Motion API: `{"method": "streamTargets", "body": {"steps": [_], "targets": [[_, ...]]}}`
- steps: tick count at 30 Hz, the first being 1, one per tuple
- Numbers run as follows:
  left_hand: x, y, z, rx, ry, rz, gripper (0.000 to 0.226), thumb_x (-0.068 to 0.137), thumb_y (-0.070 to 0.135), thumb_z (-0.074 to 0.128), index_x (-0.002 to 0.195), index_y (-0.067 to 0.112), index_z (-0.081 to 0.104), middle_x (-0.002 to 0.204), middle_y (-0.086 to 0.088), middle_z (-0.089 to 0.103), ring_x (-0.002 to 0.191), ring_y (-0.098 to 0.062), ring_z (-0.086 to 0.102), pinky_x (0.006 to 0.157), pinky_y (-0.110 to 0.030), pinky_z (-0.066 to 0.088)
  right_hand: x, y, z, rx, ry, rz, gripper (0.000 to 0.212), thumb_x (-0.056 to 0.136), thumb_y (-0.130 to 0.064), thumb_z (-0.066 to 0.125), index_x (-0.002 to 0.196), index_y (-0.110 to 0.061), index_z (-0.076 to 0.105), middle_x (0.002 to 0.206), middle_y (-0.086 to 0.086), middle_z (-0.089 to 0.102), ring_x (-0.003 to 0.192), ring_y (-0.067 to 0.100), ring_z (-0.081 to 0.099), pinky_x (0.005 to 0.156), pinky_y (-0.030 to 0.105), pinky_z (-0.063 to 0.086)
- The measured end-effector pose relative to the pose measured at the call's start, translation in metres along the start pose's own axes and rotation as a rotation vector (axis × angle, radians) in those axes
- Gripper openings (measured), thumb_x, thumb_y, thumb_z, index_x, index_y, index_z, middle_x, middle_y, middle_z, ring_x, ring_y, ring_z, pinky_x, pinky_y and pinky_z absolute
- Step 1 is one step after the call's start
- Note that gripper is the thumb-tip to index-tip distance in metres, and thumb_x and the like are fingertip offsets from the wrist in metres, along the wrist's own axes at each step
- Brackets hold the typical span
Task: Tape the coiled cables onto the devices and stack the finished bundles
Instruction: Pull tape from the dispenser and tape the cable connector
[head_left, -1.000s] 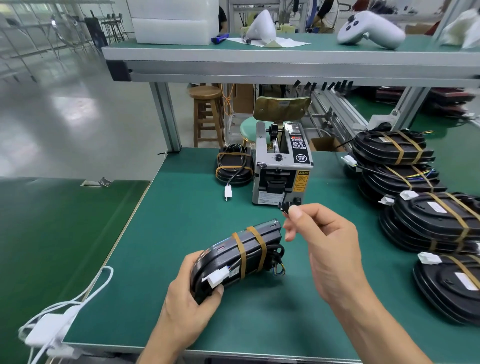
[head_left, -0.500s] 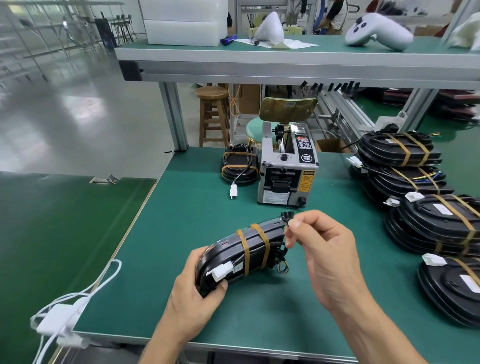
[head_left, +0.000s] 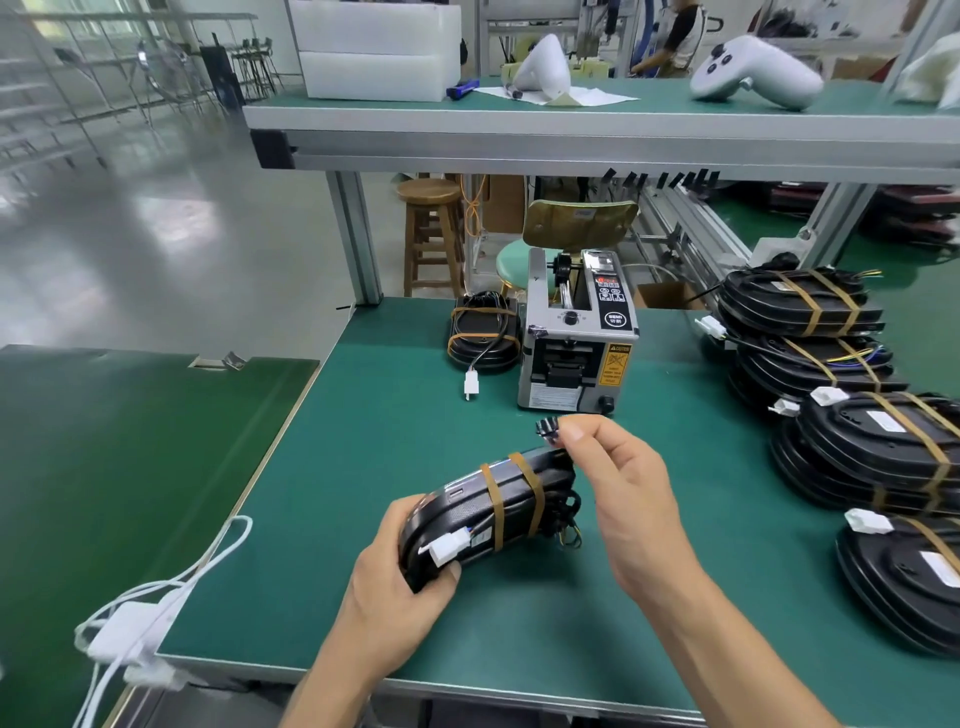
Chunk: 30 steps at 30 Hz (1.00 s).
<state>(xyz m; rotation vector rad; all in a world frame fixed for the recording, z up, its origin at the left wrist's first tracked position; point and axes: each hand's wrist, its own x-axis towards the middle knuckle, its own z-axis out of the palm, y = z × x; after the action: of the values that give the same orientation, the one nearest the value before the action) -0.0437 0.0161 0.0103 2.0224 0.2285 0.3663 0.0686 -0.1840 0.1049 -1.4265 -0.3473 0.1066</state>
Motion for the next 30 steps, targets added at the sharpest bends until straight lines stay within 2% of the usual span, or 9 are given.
{"method": "streamTargets", "body": {"steps": [5,7,11,13,15,18,22,26,30], "targets": [[0.000,0.002,0.000,0.043,0.006,-0.037,0.059,0.085,0.011,0.080,0.127,0.045,0.057,0.119,0.024,0.074,0.113,-0.003,0.071,0.095,-0.015,0.051,0.007,0.013,0.009,-0.230,-0.015,0.065,0.021,0.081,-0.048,0.069,0.099,-0.038,0.069,0.086,-0.019,0.070,0.075,0.006,0.063,0.077,0.030,0.054],[0.000,0.002,-0.004,0.070,-0.004,-0.057,0.066,0.086,0.009,0.082,0.131,0.049,0.054,0.125,0.025,0.071,0.119,0.002,0.066,0.099,-0.014,0.049,0.008,0.018,0.013,-0.282,-0.027,0.079,0.026,0.082,-0.047,0.068,0.107,-0.039,0.067,0.077,-0.021,0.065,0.064,0.008,0.054,0.069,0.030,0.050],[-0.008,0.004,-0.022,0.097,-0.139,-0.046,0.093,0.079,0.040,0.079,0.157,0.052,0.029,0.153,0.032,0.042,0.144,0.013,0.041,0.113,-0.004,0.030,0.011,0.025,0.017,-0.377,-0.007,0.057,0.020,0.091,-0.032,0.072,0.108,-0.041,0.064,0.088,-0.021,0.063,0.070,0.002,0.053,0.076,0.027,0.045],[-0.007,0.012,-0.029,-0.078,-0.086,0.022,0.087,0.084,0.048,0.070,0.162,0.038,0.033,0.159,0.023,0.049,0.151,0.001,0.043,0.120,-0.018,0.031,0.011,0.027,0.016,-0.383,0.000,0.068,0.020,0.092,-0.031,0.073,0.108,-0.040,0.065,0.086,-0.021,0.061,0.074,0.002,0.054,0.080,0.030,0.046],[-0.001,0.029,-0.033,-0.265,0.111,0.098,0.065,0.093,0.047,0.061,0.153,0.025,0.051,0.144,0.006,0.067,0.142,-0.014,0.057,0.118,-0.028,0.042,0.012,0.028,0.016,-0.365,-0.004,0.075,0.018,0.092,-0.034,0.073,0.108,-0.040,0.066,0.089,-0.020,0.063,0.078,0.003,0.056,0.083,0.033,0.049],[0.031,0.064,-0.032,-0.262,0.306,0.086,0.033,0.093,0.053,0.062,0.119,0.036,0.073,0.113,0.006,0.078,0.112,-0.014,0.072,0.100,-0.021,0.053,0.012,0.027,0.017,-0.336,-0.014,0.071,0.016,0.093,-0.039,0.072,0.107,-0.040,0.066,0.088,-0.019,0.064,0.078,0.009,0.056,0.082,0.035,0.050],[0.075,0.094,-0.021,-0.078,0.125,0.068,0.005,0.100,0.034,0.074,0.103,0.034,0.079,0.100,0.018,0.078,0.095,-0.002,0.071,0.083,-0.010,0.050,0.012,0.025,0.019,-0.325,-0.004,0.034,0.010,0.095,-0.035,0.073,0.103,-0.035,0.066,0.090,-0.015,0.065,0.078,0.007,0.053,0.076,0.030,0.042],[0.094,0.100,-0.008,0.031,-0.044,0.069,0.008,0.101,0.023,0.073,0.103,0.027,0.080,0.096,0.011,0.077,0.090,-0.003,0.067,0.080,-0.019,0.051,0.012,0.023,0.019,-0.342,-0.007,-0.013,0.009,0.096,-0.029,0.073,0.094,-0.035,0.066,0.091,-0.014,0.064,0.075,0.000,0.048,0.069,0.026,0.038],[0.094,0.097,-0.005,-0.032,-0.110,0.067,0.009,0.100,0.033,0.074,0.091,0.033,0.078,0.085,0.015,0.074,0.072,0.001,0.061,0.071,-0.019,0.049,0.013,0.024,0.019,-0.333,-0.006,-0.029,0.005,0.094,-0.032,0.071,0.092,-0.032,0.066,0.082,-0.014,0.060,0.070,0.007,0.048,0.068,0.031,0.040]]}}
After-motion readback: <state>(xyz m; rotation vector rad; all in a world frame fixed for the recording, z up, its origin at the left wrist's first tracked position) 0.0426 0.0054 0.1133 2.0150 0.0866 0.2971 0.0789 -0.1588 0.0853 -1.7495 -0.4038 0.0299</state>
